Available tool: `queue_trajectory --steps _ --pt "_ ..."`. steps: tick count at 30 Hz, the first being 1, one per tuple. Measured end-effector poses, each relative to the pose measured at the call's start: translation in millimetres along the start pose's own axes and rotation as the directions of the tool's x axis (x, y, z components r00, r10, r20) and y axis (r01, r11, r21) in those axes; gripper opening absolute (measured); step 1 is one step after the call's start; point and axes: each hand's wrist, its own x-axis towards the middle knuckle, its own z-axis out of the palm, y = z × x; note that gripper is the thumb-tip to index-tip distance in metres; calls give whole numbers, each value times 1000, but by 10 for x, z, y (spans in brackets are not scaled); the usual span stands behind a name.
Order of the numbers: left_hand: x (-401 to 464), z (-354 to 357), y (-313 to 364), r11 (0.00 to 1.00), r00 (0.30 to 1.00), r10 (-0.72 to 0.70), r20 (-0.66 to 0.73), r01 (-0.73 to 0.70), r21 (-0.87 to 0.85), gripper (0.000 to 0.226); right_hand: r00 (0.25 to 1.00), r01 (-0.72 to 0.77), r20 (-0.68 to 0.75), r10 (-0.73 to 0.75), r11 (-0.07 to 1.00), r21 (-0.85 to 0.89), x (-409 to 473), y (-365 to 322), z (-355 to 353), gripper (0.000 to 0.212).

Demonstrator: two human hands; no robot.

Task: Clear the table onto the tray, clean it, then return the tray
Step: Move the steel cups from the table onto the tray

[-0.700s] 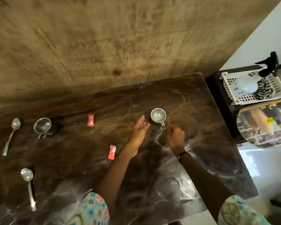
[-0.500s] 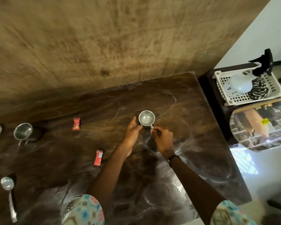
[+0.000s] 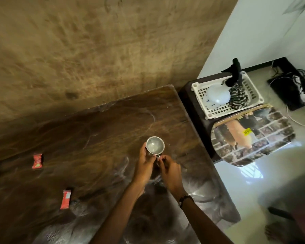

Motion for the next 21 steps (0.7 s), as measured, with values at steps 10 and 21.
queue_trajectory --steps 10,21 --pt "-143 1354 535 996 912 70 404 -83 15 62 916 49 -402 -18 997 67 299 289 -1485 9" --pt "-69 1924 294 973 904 -214 369 165 159 39 862 -61 -490 130 986 155 622 859 -1929 17"
